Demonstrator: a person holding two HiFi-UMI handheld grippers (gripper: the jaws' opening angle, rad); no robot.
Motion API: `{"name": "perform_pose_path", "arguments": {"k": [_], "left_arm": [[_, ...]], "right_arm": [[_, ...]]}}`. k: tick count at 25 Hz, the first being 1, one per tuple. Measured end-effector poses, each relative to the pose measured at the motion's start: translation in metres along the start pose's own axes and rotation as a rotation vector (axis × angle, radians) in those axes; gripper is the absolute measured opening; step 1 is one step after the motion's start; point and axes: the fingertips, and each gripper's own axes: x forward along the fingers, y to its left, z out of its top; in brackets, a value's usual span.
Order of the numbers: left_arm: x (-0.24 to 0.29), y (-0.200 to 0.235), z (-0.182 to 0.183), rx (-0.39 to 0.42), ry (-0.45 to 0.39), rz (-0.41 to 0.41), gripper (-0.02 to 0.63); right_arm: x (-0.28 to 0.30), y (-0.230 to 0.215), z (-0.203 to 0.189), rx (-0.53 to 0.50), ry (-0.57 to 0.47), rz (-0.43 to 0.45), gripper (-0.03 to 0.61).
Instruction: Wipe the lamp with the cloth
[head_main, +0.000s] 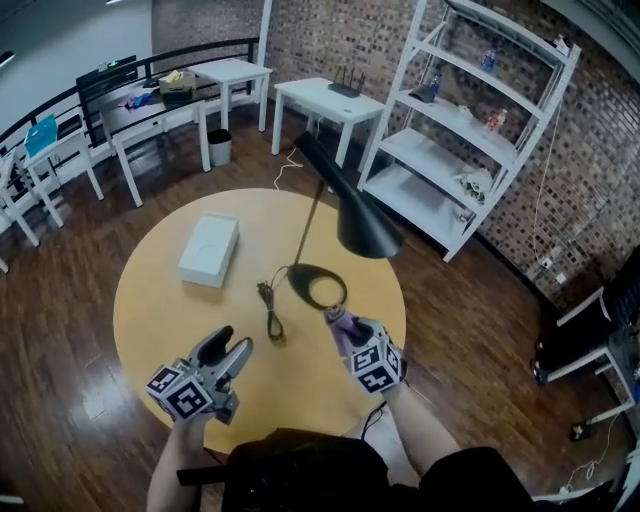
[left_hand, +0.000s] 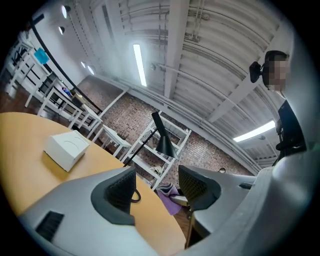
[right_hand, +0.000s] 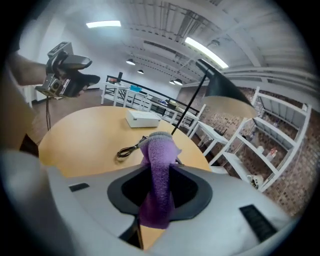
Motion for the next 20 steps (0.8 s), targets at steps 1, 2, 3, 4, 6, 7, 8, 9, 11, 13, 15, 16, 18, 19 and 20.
{"name": "perform_pose_path", "arguments": {"k": [1,2,3,4,6,7,8,9,11,13,15,16,18,19,20], "left_arm": [[0.001,0.001,0.002,0.014,-0.011,0.022,0.253],[0.001,0.002,0.003,0.027,-0.022,0.046,0.252],[-0.001,0.003,0.003,0.036,-0.035,0.075,0.252],[-0.005,0.005,0.001,0.038,-0.051,0.107,0.252],[-0.017,0.010,-0.006,0.021,-0.089,0.168,0.252],[-0.022,0.011,-0.008,0.013,-0.105,0.192,0.252],[-0.026,0.012,-0.009,0.013,-0.115,0.211,0.252],[-0.028,0.012,-0.008,0.021,-0.120,0.229,0.252],[-0.031,0.013,-0.004,0.030,-0.127,0.259,0.252],[-0.037,0.013,-0.002,0.025,-0.134,0.290,0.252],[-0.043,0.016,-0.003,0.046,-0.117,0.336,0.252],[-0.046,0.018,-0.004,0.071,-0.098,0.370,0.252],[-0.052,0.026,-0.009,0.122,-0.065,0.438,0.252],[-0.055,0.030,-0.012,0.131,-0.056,0.456,0.252],[-0.059,0.033,-0.015,0.126,-0.051,0.463,0.252]], "right_arm": [[0.007,0.006,0.000,0.001,-0.007,0.039,0.100],[0.013,0.014,-0.001,0.010,-0.014,0.082,0.100],[0.018,0.024,-0.003,0.017,-0.015,0.124,0.101],[0.023,0.035,-0.009,0.021,-0.011,0.163,0.101],[0.031,0.054,-0.025,0.028,0.012,0.227,0.101],[0.035,0.059,-0.032,0.042,0.025,0.252,0.101],[0.040,0.062,-0.036,0.071,0.035,0.276,0.101],[0.044,0.062,-0.038,0.114,0.042,0.303,0.101],[0.050,0.062,-0.039,0.223,0.062,0.355,0.101],[0.048,0.061,-0.042,0.291,0.081,0.373,0.101],[0.046,0.063,-0.047,0.302,0.098,0.381,0.104],[0.045,0.066,-0.051,0.302,0.112,0.389,0.107],[0.045,0.070,-0.061,0.305,0.149,0.404,0.123],[0.046,0.072,-0.066,0.308,0.160,0.405,0.143],[0.046,0.073,-0.068,0.312,0.158,0.402,0.149]]}}
